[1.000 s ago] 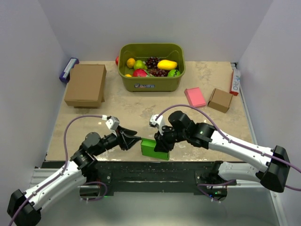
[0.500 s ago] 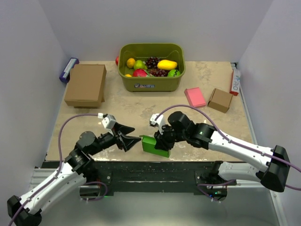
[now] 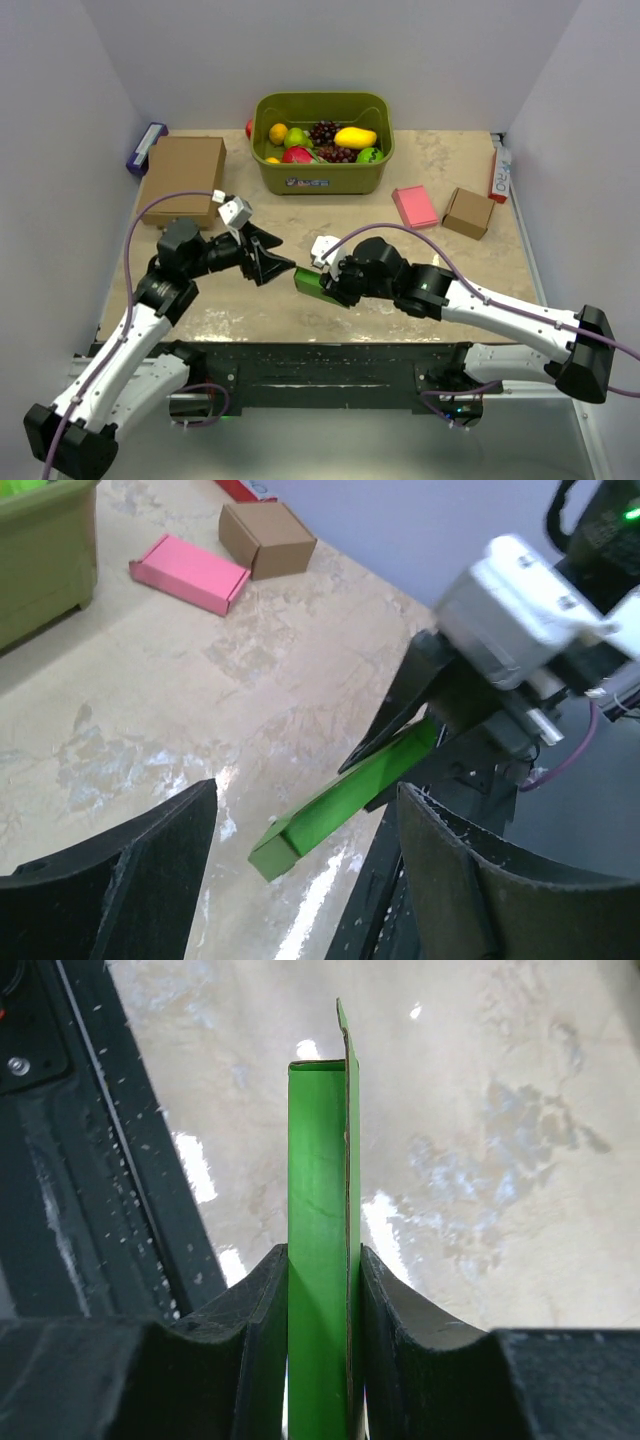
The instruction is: Fold the paper box
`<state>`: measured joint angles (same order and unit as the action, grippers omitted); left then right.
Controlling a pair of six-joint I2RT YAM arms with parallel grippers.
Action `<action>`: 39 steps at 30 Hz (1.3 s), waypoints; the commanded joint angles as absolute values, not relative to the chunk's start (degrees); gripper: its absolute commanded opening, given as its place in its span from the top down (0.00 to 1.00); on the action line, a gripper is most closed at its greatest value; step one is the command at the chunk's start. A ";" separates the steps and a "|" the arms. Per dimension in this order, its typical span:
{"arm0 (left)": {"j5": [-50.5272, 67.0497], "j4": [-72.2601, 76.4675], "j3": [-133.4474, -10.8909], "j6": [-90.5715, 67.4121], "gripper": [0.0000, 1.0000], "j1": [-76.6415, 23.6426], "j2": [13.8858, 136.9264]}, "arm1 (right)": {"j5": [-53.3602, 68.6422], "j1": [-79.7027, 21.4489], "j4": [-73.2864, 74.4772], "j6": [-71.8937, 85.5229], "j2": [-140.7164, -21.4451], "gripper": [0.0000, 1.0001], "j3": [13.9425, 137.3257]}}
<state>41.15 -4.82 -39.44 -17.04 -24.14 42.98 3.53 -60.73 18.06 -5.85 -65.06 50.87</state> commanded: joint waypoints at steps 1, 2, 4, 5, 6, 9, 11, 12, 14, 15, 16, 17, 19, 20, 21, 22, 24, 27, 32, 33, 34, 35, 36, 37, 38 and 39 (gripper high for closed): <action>58.76 -1.24 -40.79 -11.88 0.23 -16.80 47.19 | 0.44 -60.91 11.87 -11.16 -64.68 0.77 53.00; 59.84 -0.88 -40.61 -11.43 0.24 -15.74 47.81 | 0.35 -60.91 11.60 -11.42 -64.77 0.76 52.91; 61.51 -0.88 -40.61 -9.33 0.24 -14.85 49.92 | 0.53 -60.82 11.17 -11.34 -64.86 0.76 52.82; 61.52 -0.88 -40.34 -8.71 0.24 -14.85 50.62 | 1.05 -60.73 11.08 -11.16 -65.12 0.76 52.74; 61.35 -0.88 -40.08 -8.09 0.26 -14.85 50.80 | 1.40 -60.56 11.25 -11.08 -65.39 0.76 52.73; 59.50 -2.19 -39.38 -4.75 0.30 -14.77 51.68 | 2.63 -60.29 12.13 -10.72 -65.92 0.76 53.09; 60.90 -2.11 -39.11 -3.96 0.33 -14.77 52.46 | 3.16 -60.12 12.48 -10.37 -66.09 0.76 53.35; 61.26 -2.11 -38.94 -3.69 0.34 -14.77 52.73 | 3.51 -60.03 12.48 -10.37 -66.27 0.76 53.35; 60.91 -2.37 -38.58 -3.17 0.36 -14.85 53.26 | 3.78 -59.85 12.57 -10.20 -66.44 0.76 53.52; 60.47 -2.55 -38.50 -2.82 0.37 -14.85 53.44 | 4.04 -59.68 12.74 -10.11 -66.53 0.76 53.61; 60.73 -2.64 -38.41 -2.64 0.39 -14.85 53.61 | 4.13 -59.59 12.74 -10.11 -66.62 0.76 53.79; 60.73 -2.64 -38.32 -2.55 0.41 -14.85 53.79 | 4.22 -59.50 12.74 -10.02 -66.71 0.76 53.79; 60.47 -2.64 -37.88 -2.46 0.43 -14.94 53.88 | 4.22 -59.24 12.92 -10.02 -66.71 0.76 53.88; 60.38 -3.07 -37.79 -2.29 0.45 -15.03 53.70 | 4.31 -59.06 12.83 -9.93 -66.62 0.76 53.88; 59.86 -3.34 -37.71 -2.02 0.45 -15.12 53.61 | 4.39 -58.80 12.83 -9.84 -66.53 0.76 53.88; 58.81 -3.43 -37.53 -1.93 0.46 -15.20 53.53 | 4.92 -58.62 12.75 -9.76 -66.45 0.76 53.88; 58.45 -3.69 -37.36 -1.85 0.47 -15.64 53.35 | 5.19 -58.36 12.66 -9.67 -66.45 0.76 53.88; 55.83 -4.83 -37.88 -0.89 0.51 -17.57 54.23 | 5.71 -58.18 12.57 -9.58 -66.36 0.76 54.05; 54.24 -5.89 -38.58 -0.26 0.55 -19.16 54.49 | 6.24 -58.09 12.66 -9.41 -66.53 0.76 54.05; 52.31 -5.71 -38.41 -0.26 0.55 -19.16 54.23 | 6.41 -58.01 12.74 -9.40 -66.62 0.76 54.14; 51.16 -5.36 -38.32 -0.26 0.55 -19.16 53.71 | 6.50 -58.01 12.74 -9.40 -66.71 0.76 54.14; 50.20 -5.36 -38.41 -0.26 0.55 -19.16 53.44 | 6.68 -57.92 12.66 -9.40 -66.71 0.76 54.14; 49.49 -5.27 -38.50 -0.26 0.55 -19.07 53.18 | 6.77 -57.92 12.74 -9.40 -66.71 0.76 54.14; 49.48 -4.75 -38.41 -0.26 0.55 -19.16 52.65 | 6.94 -57.92 12.74 -9.40 -66.71 0.76 54.14; 49.13 -4.22 -38.32 -0.52 0.55 -19.16 52.30 | 7.03 -57.75 12.66 -9.32 -66.97 0.76 54.14; 48.61 -3.87 -38.06 -0.61 0.55 -19.16 51.86 | 7.29 -57.74 12.57 -9.32 -67.06 0.76 54.23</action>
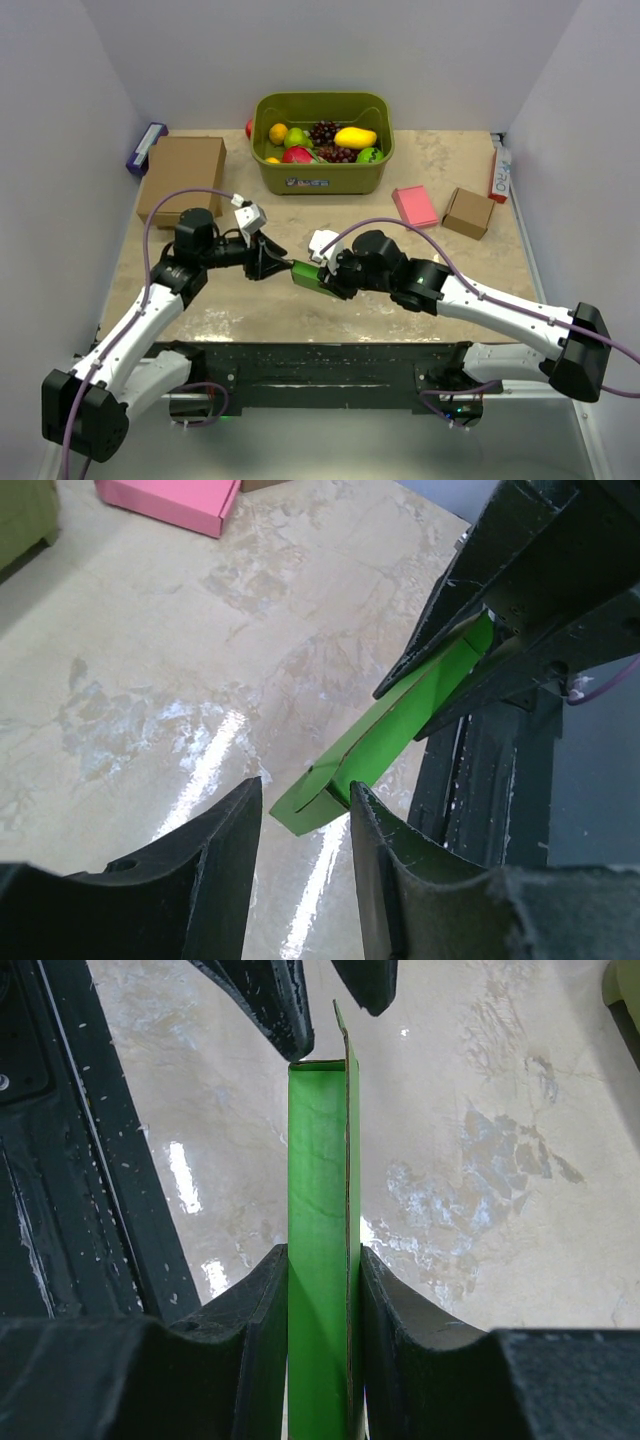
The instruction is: Fold the paper box
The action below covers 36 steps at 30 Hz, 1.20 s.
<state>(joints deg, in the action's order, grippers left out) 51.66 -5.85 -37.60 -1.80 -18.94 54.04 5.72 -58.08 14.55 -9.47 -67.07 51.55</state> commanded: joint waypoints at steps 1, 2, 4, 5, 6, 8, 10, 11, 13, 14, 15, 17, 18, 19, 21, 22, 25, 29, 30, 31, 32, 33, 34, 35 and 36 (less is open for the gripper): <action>48.43 -3.08 -37.97 -0.70 0.55 -19.16 51.07 | 7.29 -57.74 12.66 -9.32 -67.06 0.76 54.23; 48.43 -2.55 -37.79 -0.96 0.55 -19.16 50.54 | 7.38 -57.66 12.57 -9.32 -67.23 0.76 54.23; 49.13 0.94 -36.83 -2.72 0.57 -19.16 49.40 | 7.56 -57.57 12.66 -9.32 -67.41 0.76 54.32; 49.22 1.49 -36.57 -3.16 0.58 -19.16 49.22 | 7.65 -57.57 12.66 -9.32 -67.41 0.76 54.32; 47.65 1.41 -36.56 -3.34 0.60 -19.16 49.13 | 7.73 -57.48 12.66 -9.32 -67.41 0.76 54.40; 44.93 0.53 -36.82 -3.34 0.63 -19.16 49.30 | 7.91 -57.48 12.66 -9.23 -67.33 0.76 54.40; 43.33 0.18 -36.91 -3.51 0.64 -19.16 50.36 | 8.09 -57.39 12.66 -9.32 -67.15 0.76 54.40; 43.24 0.09 -37.09 -3.60 0.64 -19.16 50.80 | 8.09 -57.39 12.66 -9.23 -67.24 0.76 54.40; 42.89 -1.65 -37.35 -3.43 0.65 -19.16 51.85 | 8.09 -57.31 12.66 -9.14 -67.06 0.76 54.32; 42.37 -1.84 -37.44 -3.25 0.65 -19.25 52.03 | 8.17 -57.30 12.57 -9.14 -67.06 0.76 54.32; 42.36 -2.19 -37.44 -3.16 0.65 -19.34 52.29 | 8.17 -57.30 12.66 -9.14 -67.23 0.76 54.32; 42.71 -2.20 -37.44 -3.08 0.65 -19.51 52.38 | 8.17 -57.31 12.66 -9.14 -67.24 0.76 54.32; 42.89 -2.37 -37.35 -2.99 0.65 -19.69 52.38 | 8.09 -57.30 12.66 -9.14 -67.24 0.76 54.32; 42.98 -2.37 -37.35 -2.99 0.66 -20.04 52.47 | 8.09 -57.30 12.66 -9.14 -67.24 0.76 54.32; 43.15 -3.07 -37.35 -2.46 0.66 -20.82 52.47 | 8.09 -57.22 12.57 -9.14 -67.24 0.76 54.32; 43.15 -3.08 -37.27 -2.37 0.66 -21.00 52.38 | 8.09 -57.22 12.57 -9.14 -67.24 0.76 54.32; 43.50 -3.34 -37.00 -2.02 0.67 -22.06 52.21 | 8.09 -57.04 12.57 -9.14 -67.41 0.76 54.14; 43.07 -4.92 -37.00 -1.41 0.67 -23.47 52.21 | 8.17 -56.87 12.31 -9.05 -67.59 0.76 54.14; 42.81 -4.83 -36.91 -1.41 0.67 -23.90 52.03 | 8.26 -56.78 12.39 -9.05 -67.67 0.76 54.14; 42.72 -4.83 -36.83 -1.32 0.67 -24.08 51.86 | 8.26 -56.69 12.39 -9.05 -67.76 0.76 54.05; 42.71 -4.75 -36.74 -1.41 0.67 -24.17 51.68 | 8.35 -56.69 12.31 -9.05 -67.94 0.76 54.05; 42.71 -4.75 -36.74 -1.41 0.68 -24.26 51.59 | 8.35 -56.60 12.39 -9.05 -67.94 0.76 54.05; 42.80 -4.75 -36.83 -1.41 0.68 -24.26 51.59 | 8.35 -56.60 12.31 -9.05 -68.03 0.76 54.05; 42.98 -4.83 -36.83 -1.41 0.68 -24.34 51.42 | 8.35 -56.51 12.30 -8.97 -68.11 0.76 53.97; 43.15 -4.75 -36.83 -1.41 0.68 -24.35 51.33 | 8.35 -56.51 12.30 -8.96 -68.12 0.76 53.96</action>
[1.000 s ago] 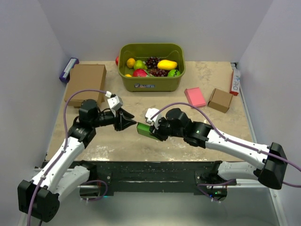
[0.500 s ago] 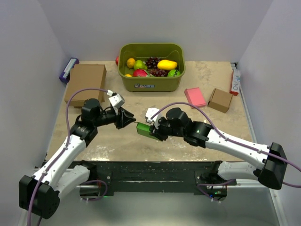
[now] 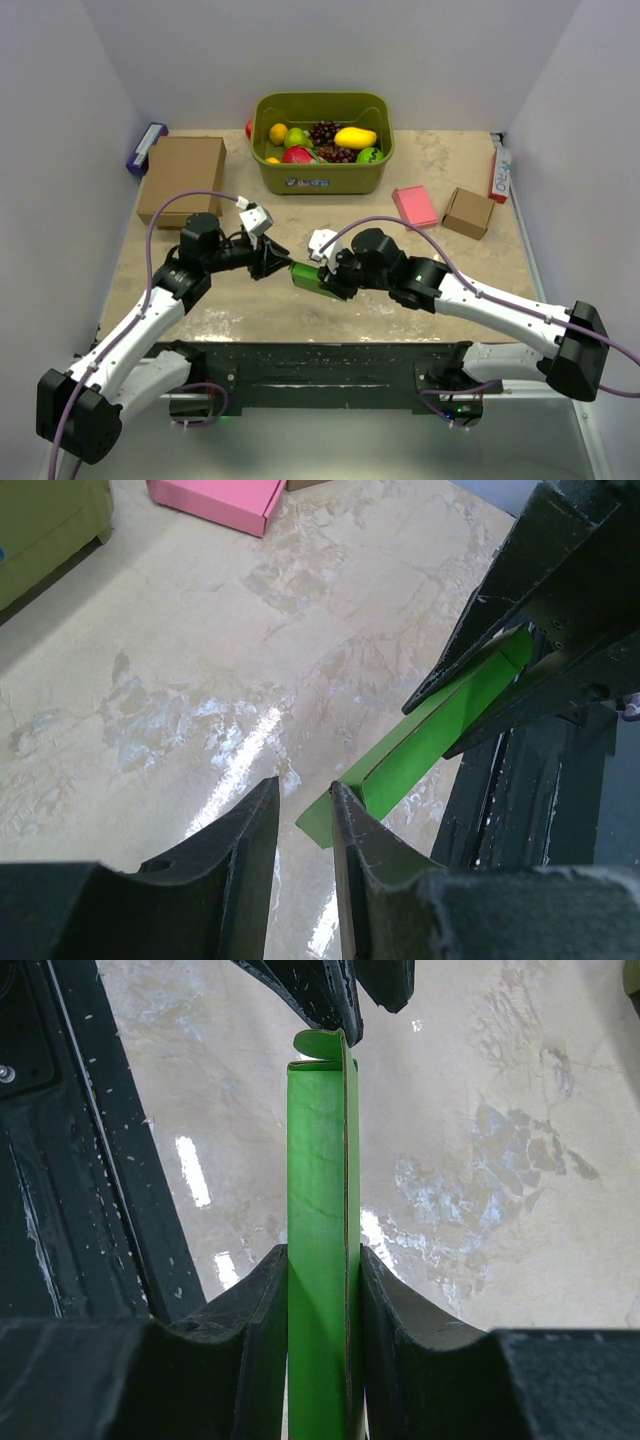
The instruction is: Fold the paper box
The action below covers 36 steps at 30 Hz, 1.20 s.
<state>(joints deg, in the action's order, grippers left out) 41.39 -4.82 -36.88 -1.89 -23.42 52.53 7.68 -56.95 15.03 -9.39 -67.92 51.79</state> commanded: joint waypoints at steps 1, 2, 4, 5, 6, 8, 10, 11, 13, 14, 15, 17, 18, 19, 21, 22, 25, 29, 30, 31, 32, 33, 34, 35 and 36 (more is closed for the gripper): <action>43.42 -4.66 -36.83 -1.41 0.68 -24.35 51.24 | 8.35 -56.60 12.30 -8.96 -68.20 0.76 53.96; 43.77 -4.40 -36.65 -1.41 0.68 -24.35 50.98 | 8.35 -56.43 12.30 -8.96 -68.20 0.76 53.96; 44.64 -4.22 -36.48 -1.58 0.68 -24.35 50.80 | 8.26 -56.43 12.30 -8.96 -68.20 0.76 53.96; 45.08 -4.13 -36.47 -1.67 0.68 -24.43 50.63 | 8.26 -56.34 12.22 -8.96 -68.20 0.76 53.96; 45.44 -4.04 -36.30 -1.67 0.68 -24.43 50.45 | 8.26 -56.25 12.22 -8.96 -68.20 0.76 53.88; 46.23 -3.61 -36.12 -1.93 0.69 -24.52 49.84 | 8.17 -56.25 12.22 -8.96 -68.29 0.76 53.88; 45.97 -3.69 -35.69 -2.20 0.69 -24.70 49.49 | 8.17 -56.16 12.13 -8.96 -68.29 0.76 53.96; 45.44 -4.39 -35.60 -2.11 0.69 -25.05 49.48 | 8.17 -56.08 12.22 -8.96 -68.29 0.76 53.96; 43.34 -5.44 -35.59 -1.85 0.69 -25.40 49.22 | 8.17 -55.99 12.30 -8.96 -68.12 0.76 53.88; 42.72 -6.41 -35.42 -1.93 0.69 -25.49 49.22 | 8.17 -55.99 12.22 -8.96 -68.12 0.76 53.88; 42.02 -6.94 -35.33 -1.93 0.69 -25.58 49.22 | 8.17 -55.90 12.22 -8.96 -68.12 0.76 53.88; 41.40 -7.90 -35.07 -2.11 0.69 -25.93 49.22 | 8.26 -55.90 12.13 -8.96 -68.03 0.76 53.79; 41.31 -8.00 -34.89 -2.20 0.69 -26.01 49.13 | 8.35 -55.81 12.13 -8.96 -68.11 0.76 53.88; 40.87 -8.09 -34.81 -2.37 0.69 -26.19 48.96 | 8.35 -55.81 12.04 -8.96 -68.03 0.76 53.88; 39.91 -8.35 -34.72 -2.37 0.69 -26.45 48.69 | 8.52 -55.90 12.04 -8.88 -68.03 0.76 53.88; 39.03 -8.35 -34.89 -2.37 0.69 -26.54 48.78 | 8.53 -55.72 12.04 -8.88 -68.03 0.76 53.79; 38.06 -8.79 -35.33 -2.20 0.69 -26.54 48.60 | 8.53 -55.72 12.04 -8.88 -68.03 0.76 53.88; 38.23 -8.09 -35.33 -2.20 0.68 -26.54 48.08 | 8.61 -55.64 12.13 -8.79 -67.94 0.76 53.88; 38.23 -7.74 -35.33 -2.11 0.68 -26.54 47.99 | 8.70 -55.72 12.13 -8.79 -68.03 0.76 53.88; 38.23 -7.47 -35.33 -2.20 0.68 -26.54 47.64 | 8.70 -55.81 12.04 -8.79 -68.03 0.76 53.88; 38.06 -6.77 -35.33 -2.37 0.69 -26.54 47.55 | 8.70 -55.72 12.13 -8.79 -68.03 0.76 53.88; 37.27 -6.42 -35.51 -2.55 0.69 -26.46 47.37 | 8.79 -55.72 12.13 -8.79 -68.11 0.76 53.96; 36.22 -6.16 -35.59 -2.72 0.68 -26.46 47.20 | 8.88 -55.72 12.22 -8.79 -67.94 0.76 53.96; 35.69 -5.37 -35.68 -2.81 0.68 -26.46 47.28 | 8.96 -55.64 12.13 -8.79 -67.94 0.76 53.96; 35.42 -5.19 -36.03 -2.81 0.66 -26.46 47.29 | 8.96 -55.72 12.13 -8.79 -67.94 0.76 53.96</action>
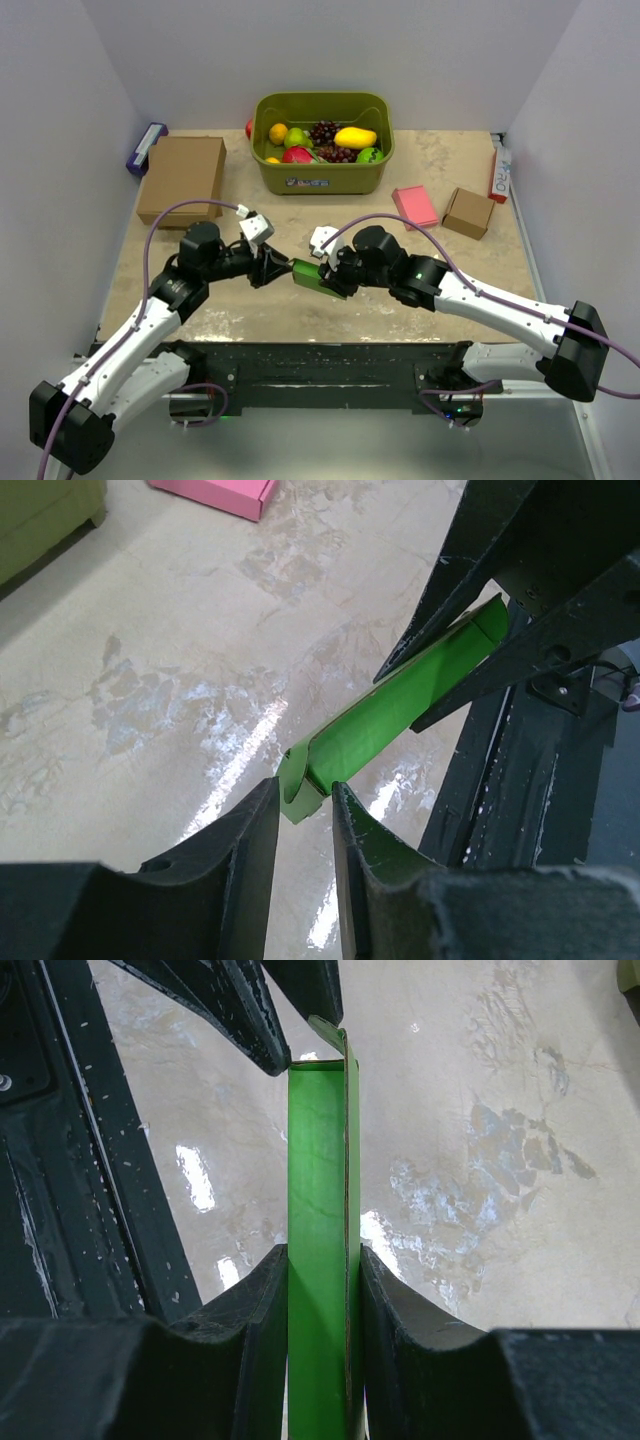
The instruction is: Fold the paper box
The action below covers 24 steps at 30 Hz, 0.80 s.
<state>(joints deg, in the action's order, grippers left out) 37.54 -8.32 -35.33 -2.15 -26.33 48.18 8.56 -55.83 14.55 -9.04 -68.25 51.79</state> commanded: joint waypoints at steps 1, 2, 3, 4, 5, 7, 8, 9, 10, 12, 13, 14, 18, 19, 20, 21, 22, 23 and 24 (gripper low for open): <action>35.25 -5.01 -36.30 -2.55 0.65 -26.46 47.55 | 9.05 -55.72 12.13 -8.79 -67.94 0.76 53.96; 35.16 -5.18 -36.47 -2.46 0.61 -26.46 47.98 | 9.05 -55.72 12.04 -8.79 -67.85 0.76 53.96; 35.07 -5.19 -36.65 -2.29 0.61 -26.46 48.25 | 9.14 -55.72 12.13 -8.70 -67.85 0.76 53.96; 34.89 -5.27 -36.74 -1.94 0.60 -26.46 48.51 | 9.23 -55.72 12.13 -8.70 -67.85 0.76 53.96; 34.98 -5.27 -36.74 -1.85 0.60 -26.46 48.60 | 9.32 -55.64 12.13 -8.70 -67.85 0.76 53.96; 35.15 -5.19 -36.91 -1.58 0.60 -26.46 48.87 | 9.32 -55.72 12.04 -8.61 -67.85 0.76 53.96; 35.24 -5.10 -36.91 -1.58 0.60 -26.46 48.87 | 9.40 -55.72 12.04 -8.61 -67.94 0.76 53.96; 35.16 -5.10 -37.00 -1.41 0.60 -26.46 48.95 | 9.49 -55.64 12.04 -8.61 -67.94 0.76 53.96; 34.29 -5.27 -37.09 -1.23 0.60 -26.46 48.61 | 9.49 -55.72 12.04 -8.61 -67.94 0.76 53.96; 32.88 -5.19 -37.18 -0.71 0.59 -26.46 47.64 | 9.58 -55.72 12.04 -8.61 -68.03 0.76 53.96; 32.26 -4.32 -37.18 -0.70 0.57 -26.46 46.59 | 9.67 -55.72 12.04 -8.61 -68.11 0.76 53.96; 32.34 -3.70 -36.92 -0.79 0.56 -26.46 46.32 | 9.67 -55.72 12.04 -8.61 -68.12 0.76 53.96; 34.36 -3.51 -37.62 -0.79 0.55 -26.46 47.98 | 9.67 -55.72 12.22 -8.61 -68.20 0.76 54.14; 35.06 -3.52 -37.70 -0.62 0.55 -26.46 48.51 | 9.67 -55.72 12.13 -8.61 -68.20 0.76 54.14; 35.33 -3.34 -37.62 -0.70 0.55 -26.54 48.60 | 9.67 -55.72 12.22 -8.61 -68.20 0.76 54.14; 35.59 -3.25 -37.62 -0.70 0.55 -26.54 48.60 | 9.75 -55.64 12.22 -8.61 -68.20 0.76 54.14; 36.03 -3.08 -37.53 -0.70 0.57 -26.46 48.69 | 9.76 -55.72 12.13 -8.61 -68.29 0.76 54.14; 36.30 -2.99 -37.44 -0.70 0.58 -26.46 48.69 | 9.67 -55.72 12.22 -8.61 -68.29 0.76 54.14; 36.47 -2.99 -37.35 -0.88 0.59 -26.54 48.87 | 9.75 -55.72 12.04 -8.61 -68.38 0.76 54.05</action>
<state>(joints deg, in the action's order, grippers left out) 34.46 -5.54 -35.51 -1.83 -26.33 48.69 8.64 -55.81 14.52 -9.02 -68.25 51.79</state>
